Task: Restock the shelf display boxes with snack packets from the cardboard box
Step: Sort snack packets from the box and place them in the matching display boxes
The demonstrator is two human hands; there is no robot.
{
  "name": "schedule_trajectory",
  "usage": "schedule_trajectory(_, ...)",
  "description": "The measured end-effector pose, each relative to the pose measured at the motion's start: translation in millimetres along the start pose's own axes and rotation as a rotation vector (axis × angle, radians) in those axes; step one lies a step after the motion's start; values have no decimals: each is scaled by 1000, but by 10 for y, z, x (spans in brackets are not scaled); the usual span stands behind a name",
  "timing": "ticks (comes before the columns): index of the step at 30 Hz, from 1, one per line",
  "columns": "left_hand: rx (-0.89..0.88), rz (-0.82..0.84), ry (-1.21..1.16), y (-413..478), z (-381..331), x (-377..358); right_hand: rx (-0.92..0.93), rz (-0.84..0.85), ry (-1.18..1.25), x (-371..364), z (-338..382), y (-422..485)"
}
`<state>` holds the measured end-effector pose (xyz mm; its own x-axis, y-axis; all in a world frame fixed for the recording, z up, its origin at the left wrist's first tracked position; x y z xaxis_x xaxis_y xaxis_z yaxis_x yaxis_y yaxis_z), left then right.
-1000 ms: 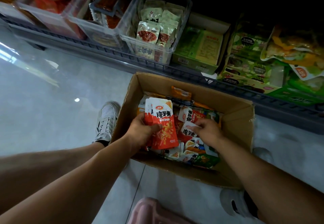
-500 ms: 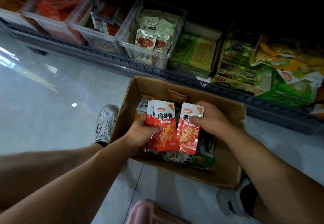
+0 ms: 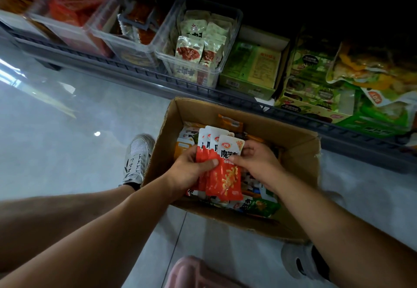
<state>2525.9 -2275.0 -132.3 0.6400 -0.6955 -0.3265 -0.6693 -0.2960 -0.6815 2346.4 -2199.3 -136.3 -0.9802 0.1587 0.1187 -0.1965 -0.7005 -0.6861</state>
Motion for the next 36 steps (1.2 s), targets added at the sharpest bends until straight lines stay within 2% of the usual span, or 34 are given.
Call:
schedule_trajectory(3, 32, -4, -23, 29, 20, 4, 4, -9, 88, -90, -19, -20)
schedule_trajectory(6, 44, -26, 15, 58, 56, 18, 13, -12, 63, -156, -45, 4)
schedule_trajectory(8, 37, -68, 27, 73, 82, 54, 3, 6, 163, -150, -92, 48)
schedule_trajectory(10, 34, -100, 22, 79, 94, 99, -20, -67, 189, -40, -208, 109)
schedule_trajectory(12, 35, -135, 21, 80, 92, 152, -21, -226, -122, 172, -375, 206)
schedule_trajectory(13, 36, -150, 22, 82, 99, 176, -31, -247, -264, 229, -453, 232)
schedule_trajectory(19, 74, -195, 43, 83, 161, 248, -109, -61, -642, 207, -644, 358)
schedule_trajectory(23, 78, -215, 48, 78, 144, 278, -75, -86, -788, 234, -630, 395)
schedule_trajectory(28, 81, -216, 47, 86, 156, 302, -44, -93, -775, 286, -617, 455)
schedule_trajectory(32, 70, -222, 37, 86, 165, 309, -77, -31, -928, 323, -546, 450)
schedule_trajectory(34, 60, -228, 38, 83, 156, 308, -3, -89, -828, 373, -484, 377)
schedule_trajectory(36, 46, -236, 35, 77, 137, 295, 70, -157, -597, 430, -370, 265)
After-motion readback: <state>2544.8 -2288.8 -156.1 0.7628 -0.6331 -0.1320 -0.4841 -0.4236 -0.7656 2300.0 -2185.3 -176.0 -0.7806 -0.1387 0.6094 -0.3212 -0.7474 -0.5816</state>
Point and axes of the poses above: each hand's wrist, its own y-axis towards the middle knuckle, its own x-axis out of the back of the hand, z = x × y, the point moved 5 cm from there along y, towards the middle knuckle, and after that the axes turned 11 degrees about z, right-handed, at the moved point
